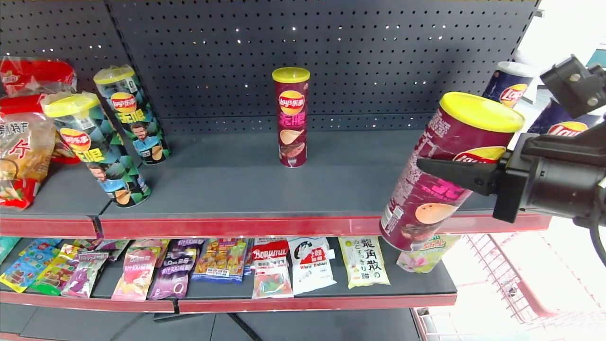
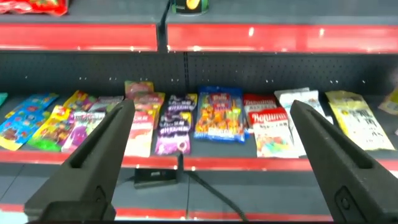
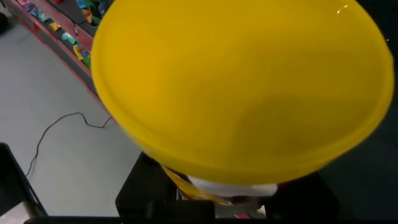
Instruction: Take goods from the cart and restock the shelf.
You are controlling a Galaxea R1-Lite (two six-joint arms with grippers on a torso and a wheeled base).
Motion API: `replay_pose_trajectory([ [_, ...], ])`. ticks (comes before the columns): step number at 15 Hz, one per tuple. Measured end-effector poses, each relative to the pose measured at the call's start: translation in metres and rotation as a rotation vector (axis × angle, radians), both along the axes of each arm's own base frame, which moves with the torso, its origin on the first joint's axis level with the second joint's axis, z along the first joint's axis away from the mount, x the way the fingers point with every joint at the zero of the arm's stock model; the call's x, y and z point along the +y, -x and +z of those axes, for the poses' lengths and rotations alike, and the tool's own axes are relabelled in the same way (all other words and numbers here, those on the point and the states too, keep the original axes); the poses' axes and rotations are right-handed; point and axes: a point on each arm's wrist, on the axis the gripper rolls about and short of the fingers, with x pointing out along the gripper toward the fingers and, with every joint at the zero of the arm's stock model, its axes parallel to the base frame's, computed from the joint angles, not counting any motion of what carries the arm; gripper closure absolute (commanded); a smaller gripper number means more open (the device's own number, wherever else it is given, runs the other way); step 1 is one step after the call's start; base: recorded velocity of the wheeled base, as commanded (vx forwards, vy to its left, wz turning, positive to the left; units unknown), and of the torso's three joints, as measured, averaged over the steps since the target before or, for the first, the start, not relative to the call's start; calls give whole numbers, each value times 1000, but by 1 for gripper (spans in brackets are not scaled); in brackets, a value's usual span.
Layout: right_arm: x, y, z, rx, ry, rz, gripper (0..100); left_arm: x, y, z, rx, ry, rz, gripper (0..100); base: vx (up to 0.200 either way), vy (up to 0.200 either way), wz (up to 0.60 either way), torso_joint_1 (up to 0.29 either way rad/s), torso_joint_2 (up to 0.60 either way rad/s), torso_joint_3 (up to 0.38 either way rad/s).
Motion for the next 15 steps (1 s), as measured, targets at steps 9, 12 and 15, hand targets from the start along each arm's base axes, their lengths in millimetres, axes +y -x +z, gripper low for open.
replay_pose_trajectory([
  [9,-1,0,14,-52,-16,-47,100,0,0,0,1,0,0,0,67,0,0,2,1,1],
  [12,-1,0,17,-78,5,-79,100,0,0,0,0,-1,0,0,0,0,0,0,0,0],
  [15,0,-3,16,-80,17,-95,100,0,0,0,0,-1,0,0,200,0,0,9,-1,7],
])
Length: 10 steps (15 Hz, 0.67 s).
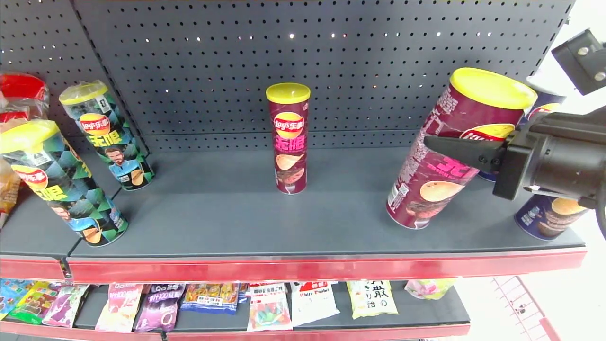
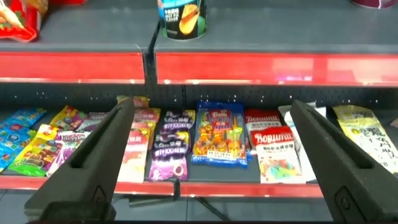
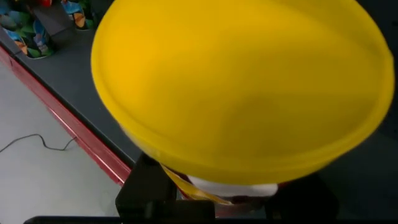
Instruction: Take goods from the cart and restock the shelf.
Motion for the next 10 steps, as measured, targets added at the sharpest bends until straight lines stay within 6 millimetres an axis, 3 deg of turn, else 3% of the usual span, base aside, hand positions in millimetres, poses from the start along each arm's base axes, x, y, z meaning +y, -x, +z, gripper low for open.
replay_pose_trajectory([
  [1,0,-2,1,-4,-1,-9,100,0,0,0,0,0,0,0,200,0,0,-7,2,17],
  [10,5,-11,3,-2,0,-16,100,0,0,0,1,0,0,0,0,0,0,0,0,0],
])
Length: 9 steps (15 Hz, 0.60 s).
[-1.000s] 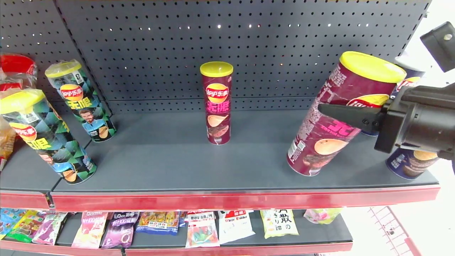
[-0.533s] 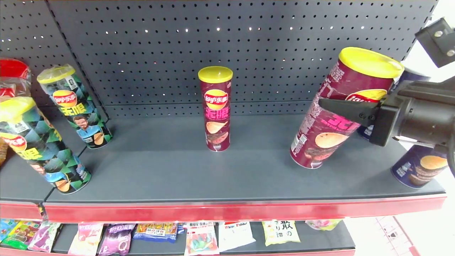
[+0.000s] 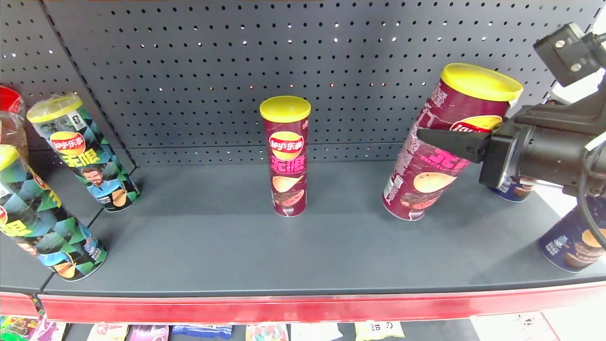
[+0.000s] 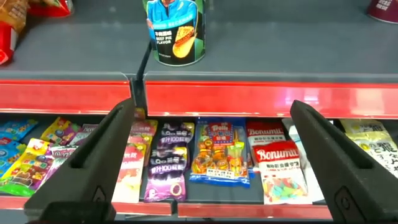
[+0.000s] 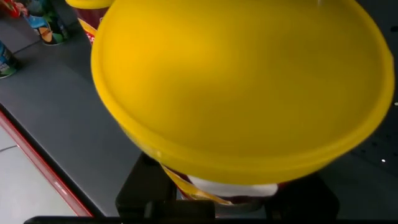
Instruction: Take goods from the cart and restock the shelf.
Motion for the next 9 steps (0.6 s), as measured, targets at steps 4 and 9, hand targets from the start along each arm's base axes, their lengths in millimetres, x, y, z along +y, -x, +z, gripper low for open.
replay_pose_trajectory([
  [4,0,0,0,2,2,-1,100,0,0,0,2,0,-2,0,0,0,0,0,0,0],
  [9,1,0,-1,-12,21,6,100,-3,1,11,-24,-49,-160,0,0,0,0,0,0,0],
])
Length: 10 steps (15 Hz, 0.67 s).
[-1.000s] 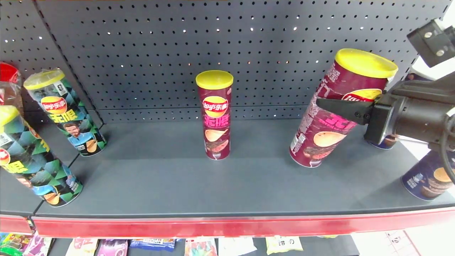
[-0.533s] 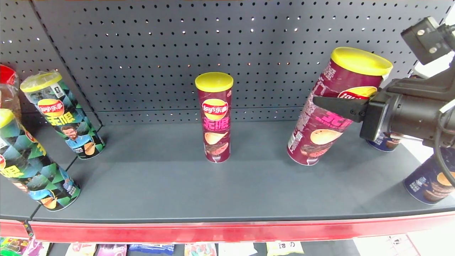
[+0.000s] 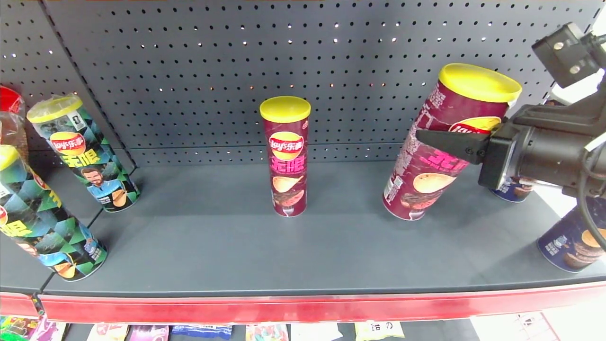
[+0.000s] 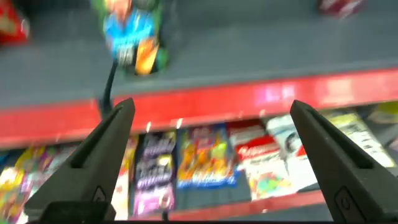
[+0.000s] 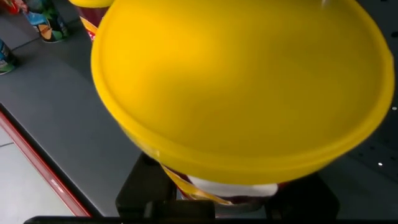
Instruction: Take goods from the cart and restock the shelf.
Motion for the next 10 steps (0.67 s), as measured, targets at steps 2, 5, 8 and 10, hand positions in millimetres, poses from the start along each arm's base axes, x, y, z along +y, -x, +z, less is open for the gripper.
replay_pose_trajectory([
  [2,-1,0,-5,13,12,-22,100,-2,4,42,-59,23,-75,0,0,0,0,0,0,0],
  [5,-2,-2,-5,15,9,-65,100,-6,-11,120,-63,27,-299,0,0,0,0,0,0,0],
  [8,-2,-2,-5,15,10,-77,100,-11,-57,167,28,16,-515,0,0,0,0,0,0,0],
  [10,-1,-3,-7,21,16,-88,100,-15,-95,188,80,18,-594,0,0,0,0,0,0,0],
])
